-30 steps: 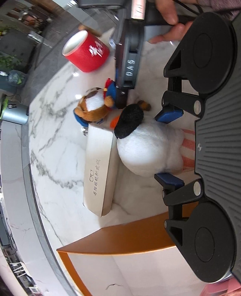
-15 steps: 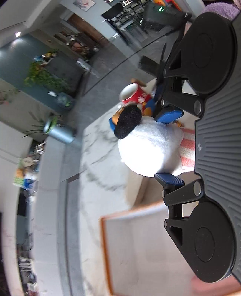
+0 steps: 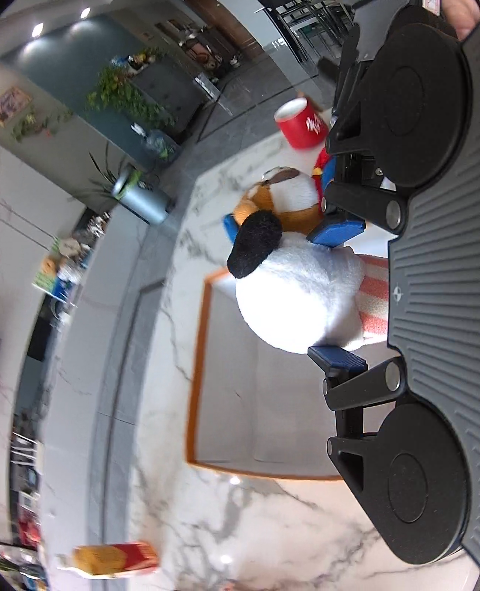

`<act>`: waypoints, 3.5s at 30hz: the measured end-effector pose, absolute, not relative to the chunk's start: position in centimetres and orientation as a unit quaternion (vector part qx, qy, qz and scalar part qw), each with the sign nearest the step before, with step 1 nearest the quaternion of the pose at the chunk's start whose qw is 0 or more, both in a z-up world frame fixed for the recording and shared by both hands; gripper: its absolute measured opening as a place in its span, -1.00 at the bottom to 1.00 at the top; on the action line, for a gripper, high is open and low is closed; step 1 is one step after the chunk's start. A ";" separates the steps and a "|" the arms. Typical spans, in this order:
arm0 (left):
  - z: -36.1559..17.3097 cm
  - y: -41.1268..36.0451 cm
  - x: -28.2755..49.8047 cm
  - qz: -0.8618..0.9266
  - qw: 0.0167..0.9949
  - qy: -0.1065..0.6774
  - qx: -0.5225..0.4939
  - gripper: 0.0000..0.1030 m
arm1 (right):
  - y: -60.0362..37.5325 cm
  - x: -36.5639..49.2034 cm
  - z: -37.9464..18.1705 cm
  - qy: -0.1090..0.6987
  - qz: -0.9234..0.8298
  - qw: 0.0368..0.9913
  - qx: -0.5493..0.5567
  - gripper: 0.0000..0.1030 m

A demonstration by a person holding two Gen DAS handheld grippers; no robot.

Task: Organize objects
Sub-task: 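Carry the panda plush with the left tool while the right tool carries the dog plush over the orange box, then lower both plushes into the orange box and open both tools, then reach the left tool to the white glasses case while the right tool reaches the crocheted strawberry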

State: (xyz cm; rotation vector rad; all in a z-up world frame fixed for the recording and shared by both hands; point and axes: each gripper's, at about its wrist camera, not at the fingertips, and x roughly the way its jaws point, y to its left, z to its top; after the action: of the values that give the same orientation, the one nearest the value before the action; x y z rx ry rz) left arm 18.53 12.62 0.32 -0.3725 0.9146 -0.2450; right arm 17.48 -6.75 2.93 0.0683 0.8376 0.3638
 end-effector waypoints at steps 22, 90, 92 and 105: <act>-8.2 15.1 23.0 -0.132 0.812 0.537 -0.186 0.28 | 0.7 22.8 -3.8 0.511 0.119 0.831 -0.185 -0.21; -5.5 15.1 19.5 -0.198 0.849 0.478 -0.108 0.32 | -0.6 22.8 -0.1 0.442 0.188 0.824 -0.302 -0.45; -5.0 15.2 19.4 -0.199 0.851 0.470 -0.124 0.32 | -1.5 21.9 0.7 0.436 0.182 0.834 -0.285 -0.33; -0.3 11.9 17.0 -0.195 0.886 0.409 -0.100 0.32 | -10.8 16.5 3.2 0.383 0.107 0.899 -0.185 0.23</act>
State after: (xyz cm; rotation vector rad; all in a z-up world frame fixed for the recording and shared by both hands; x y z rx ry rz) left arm 16.99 11.90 -0.28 -0.2078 0.8500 -0.4062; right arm 16.49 -10.76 3.16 -0.3821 0.7938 0.2218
